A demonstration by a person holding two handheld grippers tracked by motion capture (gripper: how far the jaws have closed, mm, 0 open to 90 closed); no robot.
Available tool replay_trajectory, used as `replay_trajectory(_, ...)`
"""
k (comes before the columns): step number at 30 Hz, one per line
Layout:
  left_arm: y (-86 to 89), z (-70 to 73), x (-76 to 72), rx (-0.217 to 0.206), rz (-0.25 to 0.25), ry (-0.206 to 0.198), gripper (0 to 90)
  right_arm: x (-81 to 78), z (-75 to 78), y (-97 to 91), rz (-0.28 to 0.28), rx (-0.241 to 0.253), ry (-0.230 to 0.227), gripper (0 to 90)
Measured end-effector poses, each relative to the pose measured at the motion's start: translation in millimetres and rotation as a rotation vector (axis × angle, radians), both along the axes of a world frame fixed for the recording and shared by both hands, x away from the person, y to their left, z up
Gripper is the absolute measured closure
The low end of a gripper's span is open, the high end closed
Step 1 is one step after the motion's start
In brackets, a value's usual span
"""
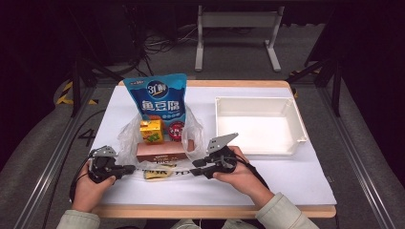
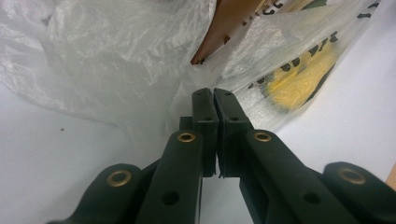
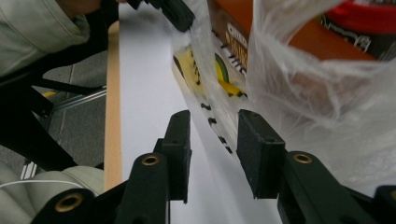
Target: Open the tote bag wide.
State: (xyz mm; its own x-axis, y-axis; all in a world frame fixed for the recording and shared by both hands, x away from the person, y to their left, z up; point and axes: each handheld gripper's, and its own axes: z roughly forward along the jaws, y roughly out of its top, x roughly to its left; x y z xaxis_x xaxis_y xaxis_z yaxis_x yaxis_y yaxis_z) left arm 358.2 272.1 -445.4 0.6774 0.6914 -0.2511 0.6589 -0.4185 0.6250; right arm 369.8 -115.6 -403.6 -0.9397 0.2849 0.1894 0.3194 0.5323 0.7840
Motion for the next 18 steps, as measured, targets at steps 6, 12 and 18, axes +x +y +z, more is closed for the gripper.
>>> replay_trajectory(6, -1.0, 0.3, 0.0, 0.000, -0.002, -0.005, 87.5, -6.2, 24.3, -8.6, -0.007, 0.058, -0.040, 60.2)
replay_trajectory(12, -2.4, 0.3, 0.1, 0.000, -0.005, -0.012, 86.6, 6.5, 48.6, -18.5, -0.152, 0.155, -0.064, 35.5)
replay_trajectory(18, -2.8, 1.0, -0.3, 0.001, -0.010, -0.018, 85.5, 18.7, 59.8, -12.2, -0.263, 0.185, -0.114, 18.6)
